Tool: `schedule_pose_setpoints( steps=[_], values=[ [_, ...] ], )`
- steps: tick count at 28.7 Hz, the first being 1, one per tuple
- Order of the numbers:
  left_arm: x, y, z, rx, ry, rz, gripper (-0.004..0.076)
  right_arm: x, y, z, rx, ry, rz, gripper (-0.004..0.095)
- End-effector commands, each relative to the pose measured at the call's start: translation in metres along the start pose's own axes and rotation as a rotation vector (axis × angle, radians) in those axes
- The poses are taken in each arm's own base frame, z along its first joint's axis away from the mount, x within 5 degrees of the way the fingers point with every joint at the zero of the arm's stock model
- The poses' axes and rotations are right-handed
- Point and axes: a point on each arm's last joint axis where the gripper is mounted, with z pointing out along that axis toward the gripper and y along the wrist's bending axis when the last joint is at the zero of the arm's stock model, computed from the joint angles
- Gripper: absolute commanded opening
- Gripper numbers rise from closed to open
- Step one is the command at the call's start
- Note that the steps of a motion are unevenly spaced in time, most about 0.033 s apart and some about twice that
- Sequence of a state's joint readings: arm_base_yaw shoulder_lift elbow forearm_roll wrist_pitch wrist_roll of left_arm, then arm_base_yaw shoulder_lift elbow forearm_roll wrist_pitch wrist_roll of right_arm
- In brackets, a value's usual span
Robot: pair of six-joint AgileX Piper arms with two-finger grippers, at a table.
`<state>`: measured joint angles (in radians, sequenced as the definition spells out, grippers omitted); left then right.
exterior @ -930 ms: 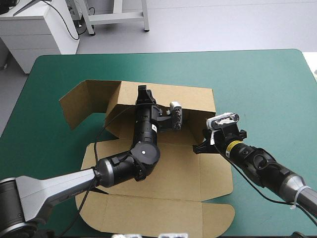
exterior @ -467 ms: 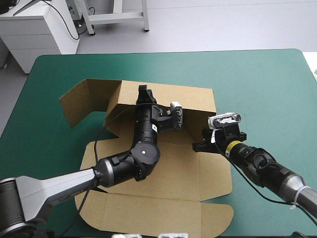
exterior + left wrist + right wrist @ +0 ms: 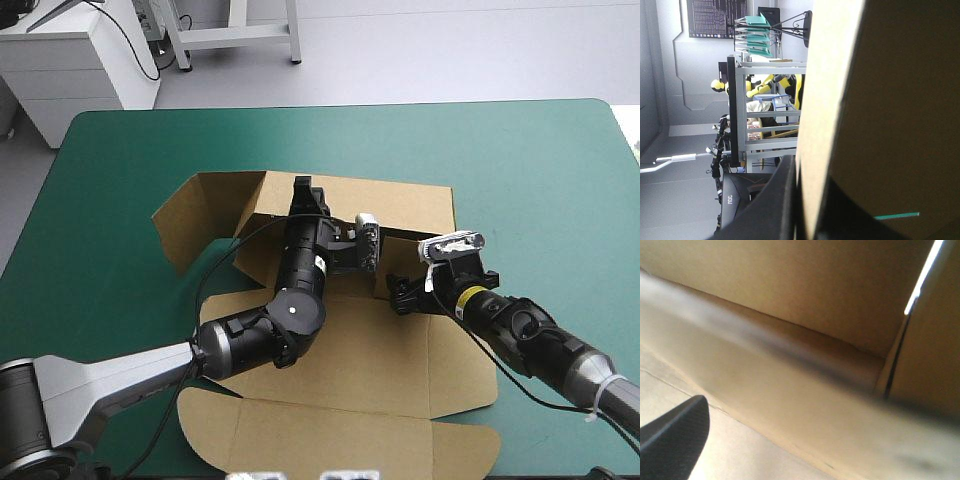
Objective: Fold the box
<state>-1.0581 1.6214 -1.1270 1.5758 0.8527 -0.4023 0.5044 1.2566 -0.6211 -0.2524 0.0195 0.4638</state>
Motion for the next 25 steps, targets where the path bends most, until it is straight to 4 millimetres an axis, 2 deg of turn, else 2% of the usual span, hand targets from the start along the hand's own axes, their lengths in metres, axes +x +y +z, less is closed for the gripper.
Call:
schedule_pose_setpoints(
  steps=[1, 5, 9, 14, 21, 25],
  values=[
    [0.000, 0.028, -0.012, -0.100, -0.024, -0.039, 0.0008, -0.016, 0.005, -0.005, -0.029, -0.085, -0.013, 0.0931],
    [0.000, 0.028, -0.012, -0.100, -0.024, -0.038, 0.0008, -0.025, -0.002, -0.006, -0.031, -0.160, 0.045, 0.0931],
    [0.000, 0.028, -0.012, -0.100, -0.024, -0.038, 0.0008, -0.032, -0.023, -0.008, 0.030, -0.212, 0.106, 0.0931],
    [0.000, 0.028, -0.012, -0.100, -0.024, -0.038, 0.0008, -0.040, -0.040, -0.011, 0.075, -0.290, 0.071, 0.0931],
    [0.000, 0.028, -0.012, -0.098, -0.029, -0.038, 0.0008, -0.045, -0.043, 0.007, 0.095, -0.262, -0.047, 0.0931],
    [0.000, 0.028, -0.012, -0.097, -0.031, -0.038, 0.0008, -0.052, -0.042, 0.010, 0.100, -0.267, -0.097, 0.0927]
  ],
)
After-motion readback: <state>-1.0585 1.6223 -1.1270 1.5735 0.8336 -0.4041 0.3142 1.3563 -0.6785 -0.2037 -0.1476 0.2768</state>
